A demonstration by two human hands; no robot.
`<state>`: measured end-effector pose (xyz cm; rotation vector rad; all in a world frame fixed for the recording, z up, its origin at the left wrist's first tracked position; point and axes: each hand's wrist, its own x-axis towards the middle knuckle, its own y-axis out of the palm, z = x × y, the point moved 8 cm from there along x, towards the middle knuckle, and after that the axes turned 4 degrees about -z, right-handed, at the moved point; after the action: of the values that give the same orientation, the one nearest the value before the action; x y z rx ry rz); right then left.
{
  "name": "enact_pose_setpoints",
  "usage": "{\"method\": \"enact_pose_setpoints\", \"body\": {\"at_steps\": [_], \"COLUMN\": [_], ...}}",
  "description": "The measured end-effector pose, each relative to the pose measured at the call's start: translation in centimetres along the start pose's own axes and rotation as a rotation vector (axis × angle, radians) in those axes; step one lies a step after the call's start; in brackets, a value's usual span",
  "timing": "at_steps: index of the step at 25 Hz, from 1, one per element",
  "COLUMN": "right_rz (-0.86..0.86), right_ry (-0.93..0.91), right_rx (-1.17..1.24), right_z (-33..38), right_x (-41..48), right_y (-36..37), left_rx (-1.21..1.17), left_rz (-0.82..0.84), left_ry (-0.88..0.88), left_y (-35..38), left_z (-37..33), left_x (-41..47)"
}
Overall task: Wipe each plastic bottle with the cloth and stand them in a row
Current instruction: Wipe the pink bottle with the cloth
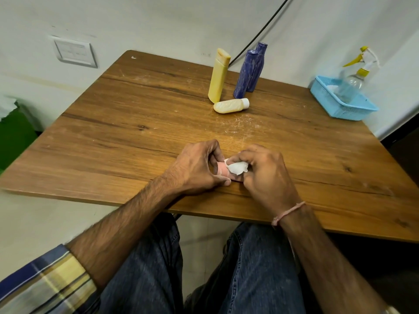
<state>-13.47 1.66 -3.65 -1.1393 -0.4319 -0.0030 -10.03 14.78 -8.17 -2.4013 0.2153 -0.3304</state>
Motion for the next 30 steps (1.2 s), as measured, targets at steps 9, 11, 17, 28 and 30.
{"method": "enact_pose_setpoints", "body": {"at_steps": [9, 11, 17, 28, 30], "right_rz": [-0.056, -0.044, -0.188, -0.317, -0.360], "right_ry": [-0.010, -0.021, 0.136, -0.011, -0.094], "right_rx": [-0.024, 0.003, -0.058, 0.092, 0.110], "right_z": [1.5, 0.6, -2.5, 0.8, 1.2], "right_x": [-0.9, -0.7, -1.0, -3.0, -3.5], "right_y": [-0.1, -0.6, -1.5, -0.2, 0.1], "left_rx": [-0.015, -0.010, -0.001, -0.037, -0.061], "left_rz": [0.016, 0.016, 0.024, 0.002, 0.004], "left_ry": [-0.014, -0.020, -0.028, -0.006, -0.007], "left_y": [0.1, 0.0, 0.1, 0.0, 0.1], "left_z": [-0.3, -0.2, -0.3, -0.5, -0.5], "left_x": [-0.3, -0.4, -0.3, -0.5, -0.5]}}
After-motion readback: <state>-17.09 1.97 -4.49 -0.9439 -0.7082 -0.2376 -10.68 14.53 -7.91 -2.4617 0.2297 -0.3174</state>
